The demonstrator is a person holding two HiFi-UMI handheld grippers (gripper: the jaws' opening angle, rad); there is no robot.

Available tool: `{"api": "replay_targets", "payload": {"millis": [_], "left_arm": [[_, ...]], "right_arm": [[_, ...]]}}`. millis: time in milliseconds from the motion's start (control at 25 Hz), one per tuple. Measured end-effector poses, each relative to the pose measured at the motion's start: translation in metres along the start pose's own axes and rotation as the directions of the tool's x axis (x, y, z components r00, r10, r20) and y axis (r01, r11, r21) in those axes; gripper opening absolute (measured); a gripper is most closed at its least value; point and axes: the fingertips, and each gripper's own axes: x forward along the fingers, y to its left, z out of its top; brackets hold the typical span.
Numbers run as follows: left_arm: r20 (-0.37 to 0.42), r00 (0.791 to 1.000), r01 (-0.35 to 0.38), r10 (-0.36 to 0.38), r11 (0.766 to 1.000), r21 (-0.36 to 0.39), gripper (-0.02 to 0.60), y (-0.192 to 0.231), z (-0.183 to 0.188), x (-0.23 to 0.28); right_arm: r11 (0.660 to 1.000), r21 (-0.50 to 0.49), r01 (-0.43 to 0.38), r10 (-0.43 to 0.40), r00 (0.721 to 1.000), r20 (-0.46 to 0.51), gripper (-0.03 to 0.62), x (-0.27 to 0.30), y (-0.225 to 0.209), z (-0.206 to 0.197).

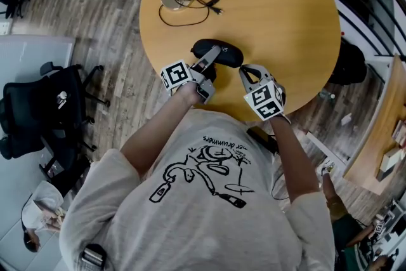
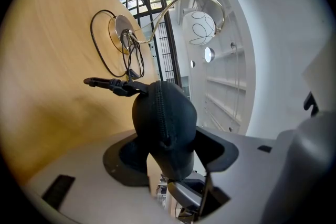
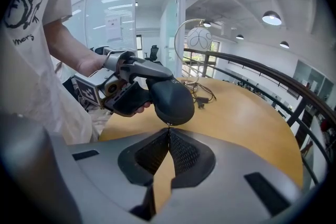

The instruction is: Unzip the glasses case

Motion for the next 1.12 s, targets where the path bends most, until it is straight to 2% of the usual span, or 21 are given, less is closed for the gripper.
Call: {"api": "replay_targets", "payload": {"millis": [520, 720, 880, 1120], "left_arm": [[0.007, 0.999, 0.033, -0.033, 0.998, -0.060, 0.259, -0.003, -0.001, -0.002], [0.020, 0.997, 0.070, -0.070, 0.997, -0.017, 0.270, -0.012, 0.001, -0.001], [0.012, 0.996, 0.092, -0.092, 0.996, -0.012, 0.291, -0.018, -0.001, 0.004], [0.008, 0.996, 0.094, -0.093, 0.995, -0.025, 0.287, -0.019, -0.004, 0.006]], "right_arm": [[1.000, -0.009, 0.017, -0.017, 1.000, 0.022, 0.021, 0.003, -0.001, 0.006], [0.997, -0.073, 0.003, -0.002, 1.000, 0.020, 0.020, -0.001, 0.007, 0.011], [0.991, -0.129, -0.023, 0.026, 0.999, 0.025, 0.020, -0.001, 0.019, 0.016], [0.977, -0.205, -0.051, 0.057, 0.998, 0.025, 0.020, 0.000, 0.029, 0.020]]}}
